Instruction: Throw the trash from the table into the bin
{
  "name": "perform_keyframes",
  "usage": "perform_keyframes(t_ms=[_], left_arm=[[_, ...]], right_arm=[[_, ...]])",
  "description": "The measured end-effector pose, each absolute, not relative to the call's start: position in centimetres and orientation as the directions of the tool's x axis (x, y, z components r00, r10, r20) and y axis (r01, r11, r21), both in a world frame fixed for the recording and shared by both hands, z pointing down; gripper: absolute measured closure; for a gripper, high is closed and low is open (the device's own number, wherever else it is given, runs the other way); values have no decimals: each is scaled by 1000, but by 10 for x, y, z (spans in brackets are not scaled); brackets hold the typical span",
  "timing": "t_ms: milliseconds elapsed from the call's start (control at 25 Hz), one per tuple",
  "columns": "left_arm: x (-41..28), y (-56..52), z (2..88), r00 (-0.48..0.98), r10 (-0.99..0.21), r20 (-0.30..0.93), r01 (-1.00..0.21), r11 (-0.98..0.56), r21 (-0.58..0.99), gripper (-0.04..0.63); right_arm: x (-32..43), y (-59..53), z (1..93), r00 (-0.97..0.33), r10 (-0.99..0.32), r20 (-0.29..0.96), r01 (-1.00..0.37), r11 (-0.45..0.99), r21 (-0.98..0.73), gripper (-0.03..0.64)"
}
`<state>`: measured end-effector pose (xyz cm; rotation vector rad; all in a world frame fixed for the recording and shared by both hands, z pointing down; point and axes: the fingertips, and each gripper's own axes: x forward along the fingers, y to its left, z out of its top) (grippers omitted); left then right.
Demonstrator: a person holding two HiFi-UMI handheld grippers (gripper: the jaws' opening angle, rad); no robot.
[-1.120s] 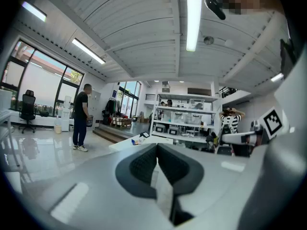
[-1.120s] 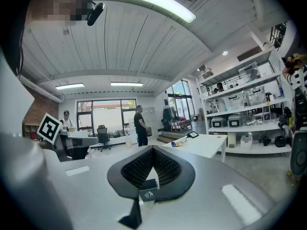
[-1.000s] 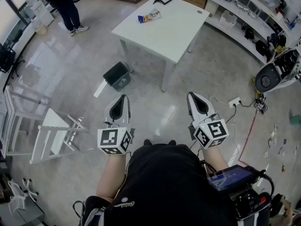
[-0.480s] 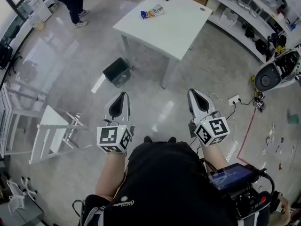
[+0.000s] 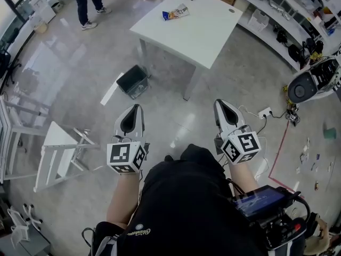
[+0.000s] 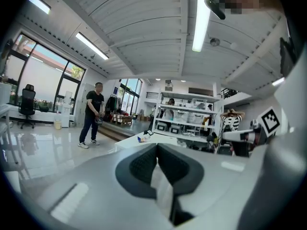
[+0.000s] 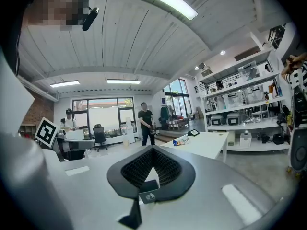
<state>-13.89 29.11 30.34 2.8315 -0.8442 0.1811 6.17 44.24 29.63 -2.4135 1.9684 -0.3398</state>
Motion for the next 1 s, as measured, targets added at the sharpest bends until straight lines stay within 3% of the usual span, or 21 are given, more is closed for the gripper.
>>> perform_keyframes(t_ms=[560,1000], left_arm=[[-82,208,311,818,-544,186,-567,-817,105,586],[93,42,321,795,-553,249,-591,-798,117,586]], right_arm=[[133,348,318,174,-972,156,-965,-200,-170,617],[292,166,328,83,-976,201,-975,-121,-187,617]])
